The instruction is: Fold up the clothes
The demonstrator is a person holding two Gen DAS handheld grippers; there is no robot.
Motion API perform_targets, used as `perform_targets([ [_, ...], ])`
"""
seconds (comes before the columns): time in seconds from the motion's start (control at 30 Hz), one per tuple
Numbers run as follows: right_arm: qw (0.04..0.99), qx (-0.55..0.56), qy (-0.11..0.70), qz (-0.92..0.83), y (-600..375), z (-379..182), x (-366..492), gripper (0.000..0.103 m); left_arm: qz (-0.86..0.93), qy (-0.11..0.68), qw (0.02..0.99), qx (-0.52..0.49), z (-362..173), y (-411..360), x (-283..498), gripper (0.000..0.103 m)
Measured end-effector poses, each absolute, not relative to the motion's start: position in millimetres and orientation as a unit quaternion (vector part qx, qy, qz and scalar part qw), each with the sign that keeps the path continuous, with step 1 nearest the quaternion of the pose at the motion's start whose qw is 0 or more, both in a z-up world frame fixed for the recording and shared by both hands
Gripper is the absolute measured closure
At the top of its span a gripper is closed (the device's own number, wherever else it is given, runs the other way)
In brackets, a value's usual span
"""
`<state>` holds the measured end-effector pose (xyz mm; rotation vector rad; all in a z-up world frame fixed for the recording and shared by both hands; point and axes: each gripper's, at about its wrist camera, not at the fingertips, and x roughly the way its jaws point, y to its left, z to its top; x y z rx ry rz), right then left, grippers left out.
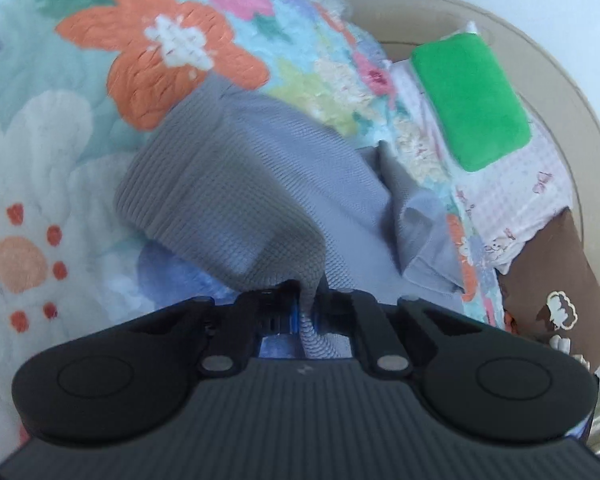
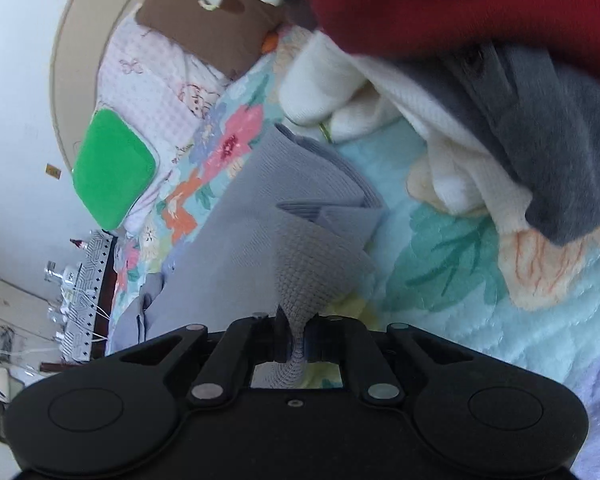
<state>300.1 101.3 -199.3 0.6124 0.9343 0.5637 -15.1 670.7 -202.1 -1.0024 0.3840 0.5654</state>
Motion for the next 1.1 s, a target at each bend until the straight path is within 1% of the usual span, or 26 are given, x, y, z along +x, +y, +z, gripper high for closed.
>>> perform_targets([
  [0.07, 0.841, 0.226, 0.403, 0.282, 105.2, -177.5, 284.1, 0.096, 0.263, 0.172, 0.852, -0.418, -183.2, 659.4, -14.4, 0.097],
  [0.13, 0.847, 0.197, 0.388, 0.306, 109.3, -160.5, 281.4, 0.097, 0.267, 0.187, 0.864, -0.383, -164.4, 656.3, -7.1, 0.098],
  [0.23, 0.844, 0.177, 0.392, 0.320, 122.0, -130.6, 311.1, 0.097, 0.265, 0.215, 0.863, -0.373, -133.8, 669.3, 23.1, 0.098],
  [0.33, 0.850, 0.178, 0.369, 0.331, 142.1, -75.8, 350.8, 0.097, 0.273, 0.212, 0.878, -0.331, -88.5, 677.6, 53.9, 0.098],
  [0.43, 0.872, 0.145, 0.310, 0.350, 166.7, -7.4, 366.4, 0.097, 0.274, 0.155, 0.890, -0.328, -33.7, 684.4, 57.4, 0.098],
  [0.53, 0.879, 0.139, 0.250, 0.383, 168.7, 56.2, 357.5, 0.097, 0.263, 0.093, 0.907, -0.316, 10.4, 674.4, 39.7, 0.098],
  [0.63, 0.881, 0.137, 0.204, 0.404, 142.5, 89.0, 326.3, 0.097, 0.253, 0.068, 0.918, -0.297, 29.2, 649.2, 8.8, 0.098],
  [0.7, 0.881, 0.141, 0.195, 0.408, 115.6, 87.5, 301.6, 0.097, 0.248, 0.086, 0.914, -0.310, 13.0, 627.3, -18.9, 0.098],
  [0.77, 0.879, 0.156, 0.218, 0.395, 83.9, 63.3, 276.7, 0.097, 0.245, 0.112, 0.908, -0.320, -10.6, 600.7, -48.3, 0.098],
  [0.87, 0.875, 0.169, 0.279, 0.359, 36.4, 2.6, 232.2, 0.097, 0.254, 0.161, 0.901, -0.312, -56.8, 548.0, -83.9, 0.098],
  [0.93, 0.877, 0.148, 0.320, 0.325, 13.6, -43.3, 200.1, 0.097, 0.255, 0.198, 0.882, -0.343, -94.3, 523.6, -100.8, 0.098],
  [1.03, 0.859, 0.125, 0.407, 0.285, -9.4, -108.3, 172.5, 0.097, 0.277, 0.251, 0.844, -0.386, -152.4, 504.4, -119.4, 0.098],
  [1.07, 0.849, 0.126, 0.433, 0.275, -13.7, -125.7, 167.1, 0.097, 0.295, 0.255, 0.837, -0.385, -163.4, 500.2, -125.6, 0.098],
  [1.1, 0.849, 0.118, 0.439, 0.269, -16.1, -135.5, 160.9, 0.097, 0.301, 0.255, 0.835, -0.384, -167.3, 497.1, -130.6, 0.098],
])
